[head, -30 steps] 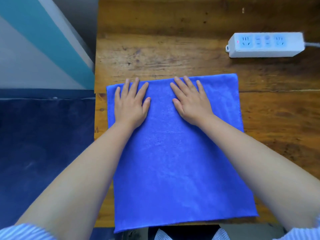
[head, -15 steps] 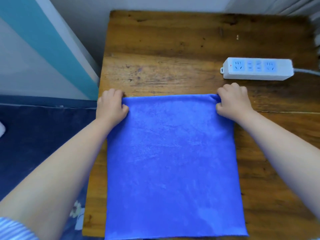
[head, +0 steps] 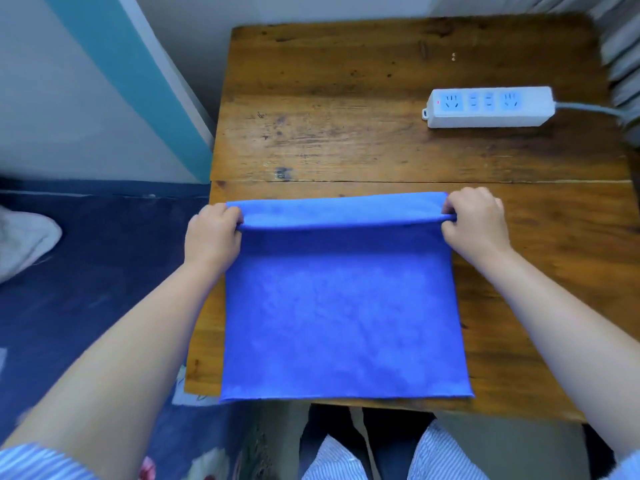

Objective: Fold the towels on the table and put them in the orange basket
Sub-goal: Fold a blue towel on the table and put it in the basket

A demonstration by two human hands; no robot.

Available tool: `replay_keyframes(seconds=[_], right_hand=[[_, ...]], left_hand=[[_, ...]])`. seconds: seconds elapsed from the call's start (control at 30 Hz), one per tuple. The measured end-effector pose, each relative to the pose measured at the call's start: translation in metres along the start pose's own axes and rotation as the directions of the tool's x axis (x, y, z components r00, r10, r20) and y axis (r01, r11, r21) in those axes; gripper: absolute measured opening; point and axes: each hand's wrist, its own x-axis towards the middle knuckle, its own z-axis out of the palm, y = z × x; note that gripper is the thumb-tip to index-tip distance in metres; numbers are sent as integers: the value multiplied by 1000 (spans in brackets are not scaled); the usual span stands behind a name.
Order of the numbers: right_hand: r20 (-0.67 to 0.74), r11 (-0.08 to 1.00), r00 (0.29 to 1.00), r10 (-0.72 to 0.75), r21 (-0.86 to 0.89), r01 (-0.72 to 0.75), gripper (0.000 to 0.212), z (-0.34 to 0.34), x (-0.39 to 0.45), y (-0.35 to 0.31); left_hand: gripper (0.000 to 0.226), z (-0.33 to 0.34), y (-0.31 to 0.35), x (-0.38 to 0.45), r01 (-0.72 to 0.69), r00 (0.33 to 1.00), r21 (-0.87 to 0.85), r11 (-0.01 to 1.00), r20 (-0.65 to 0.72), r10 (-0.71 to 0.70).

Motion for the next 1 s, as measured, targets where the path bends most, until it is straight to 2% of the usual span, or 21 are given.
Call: replay_keyframes(seconds=[0.2,0.27,0.37,0.5,0.67,0.8,1.0], right_hand=[[-111,1000,994,22,23,-19,11,4,-65,-6],[-162,1000,987,14,22,-10,17,3,-92,-12],[-142,999,989,36,-20,-39,14,0,-130,-15],[-87,997,995,56,-50,-61,14,0,-168,-8],[-144,999,990,-3,-43,-4,13,7,-199,-1],[-206,990,970,-128,-84,113,13,17,-218,3],[-196,978,959,-204,-91,190,9,22,-227,13]], left_hand=[[12,-2,-5,-63,-103,994,-23,994,-40,102],[10,-3,-8,-88,-132,988,-54,990,-87,127],[8,-10,-12,-128,-260,955,-61,964,-165,247],[7,-12,-11,-164,-382,919,-9,924,-106,379],[31,-4,-8,-192,-410,912,31,912,-18,410],[37,5,-6,-209,-424,905,57,904,58,421],[40,17,-10,-215,-460,887,93,883,14,461]])
